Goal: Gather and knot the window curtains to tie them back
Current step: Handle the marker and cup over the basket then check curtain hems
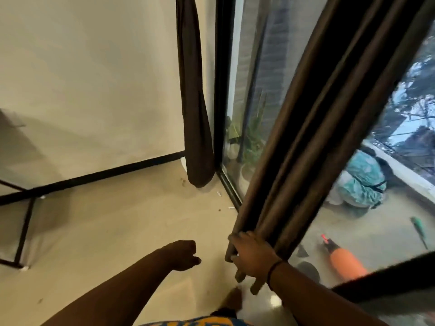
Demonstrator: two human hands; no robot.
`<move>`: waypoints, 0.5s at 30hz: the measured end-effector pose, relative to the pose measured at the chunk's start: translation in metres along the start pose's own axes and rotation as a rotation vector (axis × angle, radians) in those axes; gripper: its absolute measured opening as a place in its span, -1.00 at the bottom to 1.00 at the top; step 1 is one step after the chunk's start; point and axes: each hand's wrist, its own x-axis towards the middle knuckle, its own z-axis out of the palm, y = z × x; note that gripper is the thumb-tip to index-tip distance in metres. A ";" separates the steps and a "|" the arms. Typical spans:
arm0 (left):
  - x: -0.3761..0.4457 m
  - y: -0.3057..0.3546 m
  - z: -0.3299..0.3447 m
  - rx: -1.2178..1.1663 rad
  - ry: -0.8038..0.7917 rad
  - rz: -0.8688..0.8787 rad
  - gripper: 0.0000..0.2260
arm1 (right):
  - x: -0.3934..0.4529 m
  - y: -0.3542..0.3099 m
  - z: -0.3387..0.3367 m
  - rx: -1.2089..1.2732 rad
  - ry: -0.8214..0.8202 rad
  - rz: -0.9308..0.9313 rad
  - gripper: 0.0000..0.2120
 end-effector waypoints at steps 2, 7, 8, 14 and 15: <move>0.038 0.001 -0.024 0.010 -0.024 -0.006 -0.56 | 0.051 0.010 -0.008 -0.030 0.026 -0.087 -0.58; 0.103 -0.006 -0.096 0.048 -0.070 -0.034 -0.55 | 0.148 0.032 -0.047 -0.125 0.040 -0.158 -0.64; 0.113 -0.007 -0.110 0.042 -0.057 -0.035 -0.56 | 0.161 0.038 -0.053 -0.125 0.036 -0.153 -0.66; 0.186 -0.006 -0.183 0.028 -0.092 0.022 -0.58 | 0.227 0.082 -0.076 -0.181 0.015 -0.036 -0.64; 0.198 -0.006 -0.191 0.045 -0.108 0.037 -0.58 | 0.235 0.089 -0.078 -0.151 -0.053 0.000 -0.61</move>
